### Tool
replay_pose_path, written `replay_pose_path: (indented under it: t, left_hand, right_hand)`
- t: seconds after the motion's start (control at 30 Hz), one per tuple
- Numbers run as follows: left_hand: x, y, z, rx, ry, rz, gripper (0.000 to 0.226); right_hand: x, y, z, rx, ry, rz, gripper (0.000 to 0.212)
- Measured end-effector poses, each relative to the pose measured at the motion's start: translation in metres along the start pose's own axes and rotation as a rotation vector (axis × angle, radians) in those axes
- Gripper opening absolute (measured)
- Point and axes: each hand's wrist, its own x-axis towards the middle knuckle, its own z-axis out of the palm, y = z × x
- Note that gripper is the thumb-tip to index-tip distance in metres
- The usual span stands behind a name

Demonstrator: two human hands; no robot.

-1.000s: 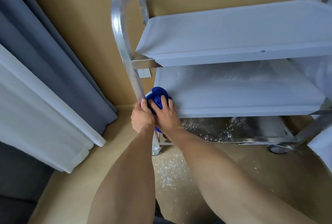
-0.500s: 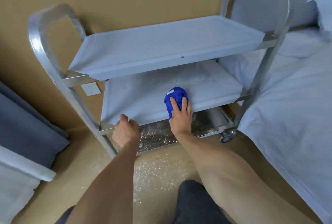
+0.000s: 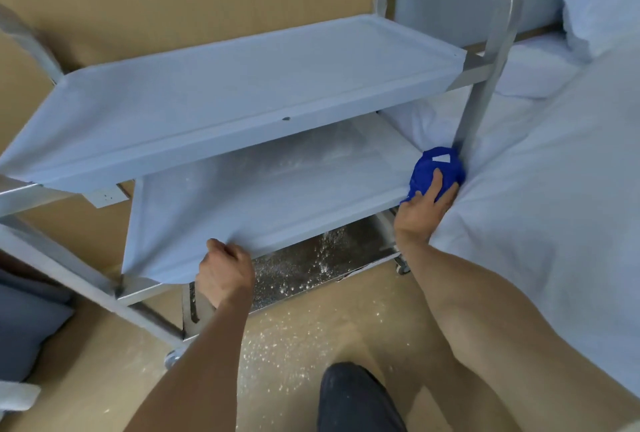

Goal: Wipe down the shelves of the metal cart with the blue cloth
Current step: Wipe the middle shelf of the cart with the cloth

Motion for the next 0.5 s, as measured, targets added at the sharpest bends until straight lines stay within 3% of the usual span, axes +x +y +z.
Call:
replay_pose_path:
  t: [0.23, 0.33, 0.5]
  left_hand:
    - [-0.003, 0.005, -0.017, -0.050, -0.112, -0.044, 0.008]
    - [-0.002, -0.007, -0.031, -0.120, -0.187, -0.013, 0.015]
    - [-0.006, -0.035, -0.047, -0.149, -0.095, -0.123, 0.018]
  right_hand:
    - [-0.076, -0.063, 0.015, 0.238, 0.088, 0.241, 0.063]
    - [-0.110, -0.076, 0.017, 0.291, 0.023, 0.303, 0.059]
    - [-0.189, -0.110, 0.013, 0.365, -0.165, 0.300, 0.052]
